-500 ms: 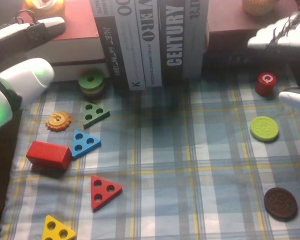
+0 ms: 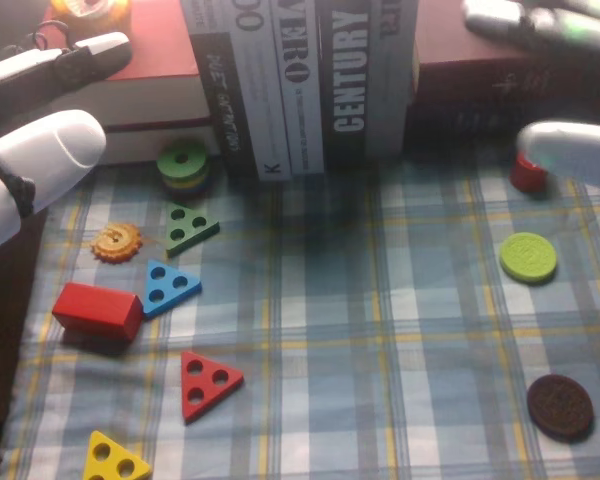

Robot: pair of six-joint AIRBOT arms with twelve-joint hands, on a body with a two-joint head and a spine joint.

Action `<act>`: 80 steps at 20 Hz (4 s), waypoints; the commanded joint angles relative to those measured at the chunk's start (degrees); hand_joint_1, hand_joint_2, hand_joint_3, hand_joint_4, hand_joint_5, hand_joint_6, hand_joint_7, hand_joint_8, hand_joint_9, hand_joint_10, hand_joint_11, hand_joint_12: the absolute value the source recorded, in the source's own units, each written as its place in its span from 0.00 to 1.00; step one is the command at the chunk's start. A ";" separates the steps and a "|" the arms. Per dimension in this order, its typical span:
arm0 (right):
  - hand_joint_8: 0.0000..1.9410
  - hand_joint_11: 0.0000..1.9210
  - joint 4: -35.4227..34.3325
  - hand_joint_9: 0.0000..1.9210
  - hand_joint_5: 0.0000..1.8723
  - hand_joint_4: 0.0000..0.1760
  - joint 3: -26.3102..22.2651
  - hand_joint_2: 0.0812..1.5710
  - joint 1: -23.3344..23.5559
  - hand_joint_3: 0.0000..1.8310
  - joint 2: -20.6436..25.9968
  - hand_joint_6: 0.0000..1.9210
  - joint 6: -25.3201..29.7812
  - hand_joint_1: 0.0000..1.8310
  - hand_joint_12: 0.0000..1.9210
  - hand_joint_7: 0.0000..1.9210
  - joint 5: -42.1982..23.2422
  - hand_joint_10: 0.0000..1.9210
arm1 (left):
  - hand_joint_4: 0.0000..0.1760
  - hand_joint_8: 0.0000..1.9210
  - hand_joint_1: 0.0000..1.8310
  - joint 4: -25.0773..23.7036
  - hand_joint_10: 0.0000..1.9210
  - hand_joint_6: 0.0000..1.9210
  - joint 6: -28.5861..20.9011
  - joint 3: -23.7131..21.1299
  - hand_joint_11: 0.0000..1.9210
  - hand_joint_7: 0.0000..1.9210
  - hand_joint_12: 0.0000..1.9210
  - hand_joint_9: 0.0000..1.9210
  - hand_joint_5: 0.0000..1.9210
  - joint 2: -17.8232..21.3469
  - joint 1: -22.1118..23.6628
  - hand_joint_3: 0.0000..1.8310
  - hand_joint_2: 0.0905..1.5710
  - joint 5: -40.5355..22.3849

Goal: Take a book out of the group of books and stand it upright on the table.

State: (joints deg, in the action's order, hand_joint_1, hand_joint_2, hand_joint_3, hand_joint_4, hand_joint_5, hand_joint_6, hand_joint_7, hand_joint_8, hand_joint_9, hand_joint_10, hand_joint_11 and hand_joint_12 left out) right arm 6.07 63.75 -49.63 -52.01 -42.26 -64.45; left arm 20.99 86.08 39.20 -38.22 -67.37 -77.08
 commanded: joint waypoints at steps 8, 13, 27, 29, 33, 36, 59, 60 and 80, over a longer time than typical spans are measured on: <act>0.00 0.01 4.24 0.00 0.06 1.00 5.69 0.71 14.95 0.00 -5.04 0.01 -0.84 0.00 0.01 0.00 2.20 0.00 | 0.93 0.00 0.00 -0.53 0.01 0.00 -0.70 0.57 0.05 0.18 0.12 0.17 0.21 -0.85 -0.01 0.00 0.86 -5.94; 0.00 0.00 5.18 0.00 0.04 1.00 8.05 0.71 18.87 0.00 -7.00 0.00 -1.04 0.00 0.00 0.00 5.71 0.00 | 0.90 0.00 0.00 -0.53 0.01 0.00 -1.13 0.90 0.05 0.19 0.12 0.18 0.21 -1.09 -0.01 0.00 0.86 -5.21; 0.00 0.00 12.04 0.00 0.06 1.00 10.09 0.69 25.92 0.00 -9.70 0.00 -6.29 0.00 0.00 0.00 22.73 0.00 | 0.89 0.00 0.00 -0.53 0.00 0.00 -2.12 1.20 0.03 0.17 0.10 0.15 0.22 -1.64 0.01 0.00 0.88 -5.03; 0.00 0.00 12.44 0.00 0.06 1.00 9.43 0.70 25.91 0.00 -9.26 0.00 -6.29 0.00 0.00 0.00 24.15 0.00 | 0.87 0.00 0.01 -0.39 0.00 0.00 -2.37 1.07 0.03 0.18 0.10 0.15 0.22 -1.63 -0.10 0.00 0.87 -5.08; 0.00 0.00 14.68 0.00 0.07 1.00 8.25 0.69 25.90 0.00 -8.70 0.01 -6.28 0.00 0.00 0.00 25.67 0.00 | 0.94 0.00 0.03 -0.20 0.00 0.00 -2.80 1.06 0.04 0.18 0.10 0.16 0.23 -1.60 -0.29 0.00 0.87 -5.24; 0.00 0.00 17.45 0.00 0.07 1.00 6.99 0.70 25.64 0.00 -7.72 0.01 -6.28 0.00 0.00 0.00 27.58 0.00 | 0.86 0.00 0.04 -0.20 0.01 0.00 -2.83 1.05 0.05 0.18 0.10 0.18 0.23 -1.51 -0.29 0.00 0.87 -5.62; 0.00 0.00 18.81 0.00 0.13 1.00 -5.87 0.76 12.84 0.01 3.40 0.00 -3.16 0.00 0.00 0.00 18.11 0.00 | 0.72 0.00 0.06 0.53 0.00 0.00 -3.61 0.10 0.04 0.20 0.09 0.18 0.24 -1.25 -2.63 0.00 0.88 -6.85; 0.00 0.00 19.17 0.00 0.12 1.00 -5.92 0.76 12.09 0.01 3.66 0.00 -1.34 0.00 0.00 0.00 16.72 0.00 | 0.74 0.00 0.06 0.57 0.00 0.00 -3.61 0.07 0.04 0.20 0.09 0.18 0.24 -1.25 -2.70 0.00 0.88 -6.87; 0.00 0.01 21.12 0.16 0.15 0.12 -12.39 0.84 1.85 0.00 11.76 0.00 4.43 0.01 0.45 0.13 -14.97 0.00 | 0.78 0.00 0.05 1.64 0.00 0.00 -4.56 -0.38 0.04 0.21 0.12 0.20 0.24 -1.29 -4.25 0.00 0.88 -9.04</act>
State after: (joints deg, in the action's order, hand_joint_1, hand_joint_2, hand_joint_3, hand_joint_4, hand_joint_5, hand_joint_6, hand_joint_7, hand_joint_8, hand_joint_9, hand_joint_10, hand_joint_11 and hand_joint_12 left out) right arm 30.20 51.46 -48.16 -40.21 -38.15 -71.09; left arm 23.24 82.15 38.79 -39.72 -71.83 -78.46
